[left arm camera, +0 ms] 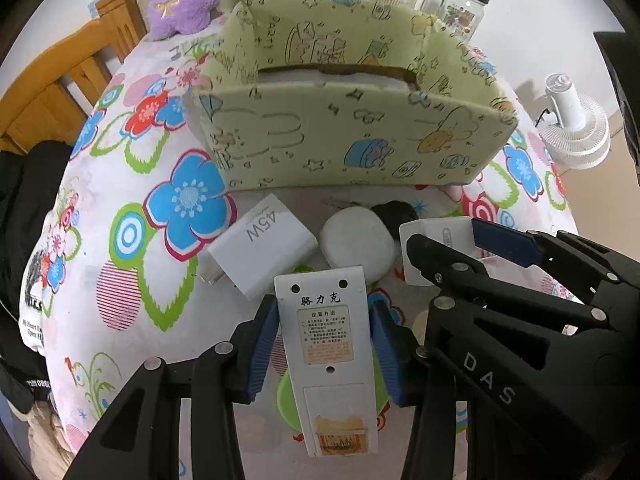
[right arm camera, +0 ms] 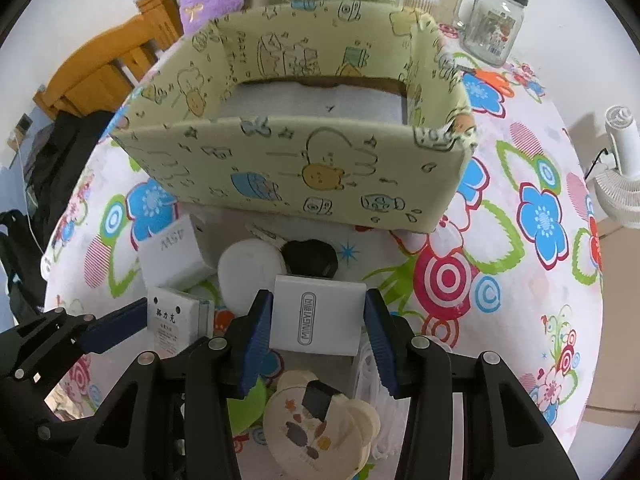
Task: Organize rigid objects
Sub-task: 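Grasp the long white labelled package with the left tool while the right tool grasps the white square charger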
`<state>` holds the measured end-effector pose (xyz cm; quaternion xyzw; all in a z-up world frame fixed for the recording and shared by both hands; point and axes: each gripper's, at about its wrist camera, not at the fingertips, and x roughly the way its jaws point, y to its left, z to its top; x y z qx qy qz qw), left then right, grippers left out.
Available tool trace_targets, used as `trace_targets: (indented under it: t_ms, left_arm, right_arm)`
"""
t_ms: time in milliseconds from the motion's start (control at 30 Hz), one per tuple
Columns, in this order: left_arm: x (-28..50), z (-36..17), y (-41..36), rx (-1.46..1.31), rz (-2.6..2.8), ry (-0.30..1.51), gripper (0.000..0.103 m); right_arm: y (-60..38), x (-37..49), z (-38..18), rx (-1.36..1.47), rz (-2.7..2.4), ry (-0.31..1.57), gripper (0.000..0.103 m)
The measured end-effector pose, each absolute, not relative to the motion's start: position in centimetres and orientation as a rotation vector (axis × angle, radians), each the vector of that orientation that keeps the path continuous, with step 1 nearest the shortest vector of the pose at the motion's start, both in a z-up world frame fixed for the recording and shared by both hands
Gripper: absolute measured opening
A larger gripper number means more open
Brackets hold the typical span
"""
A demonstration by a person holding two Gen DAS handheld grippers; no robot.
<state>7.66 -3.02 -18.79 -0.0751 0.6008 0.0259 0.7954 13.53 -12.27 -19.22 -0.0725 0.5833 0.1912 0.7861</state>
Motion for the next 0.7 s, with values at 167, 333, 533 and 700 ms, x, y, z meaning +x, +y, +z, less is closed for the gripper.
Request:
trace_targets:
  t_ms: [167, 333, 533, 700]
  left_arm:
    - [7.7, -17.7, -3.5, -0.135, 0.038, 1.274, 0.047]
    - [7.6, -16.2, -3.7, -0.102, 0.026, 1.252, 0.046]
    - [7.3, -14.3, -3.9, -0.077, 0.011, 1.219, 0.046]
    - [6.9, -12.7, -4.0, -0.068, 0.005, 1.190, 0.046]
  right_arm:
    - [-12.4, 13.2, -17.9, -0.136, 0.400, 1.240, 0.049]
    - [-13.1, 12.7, -16.7, -0.109, 0.390, 1.222, 0.049]
    - [-13.2, 12.2, -15.0, -0.089, 0.377, 1.191, 0.049]
    - [-13.3, 11.7, -13.3, -0.085, 0.365, 1.159, 0.049]
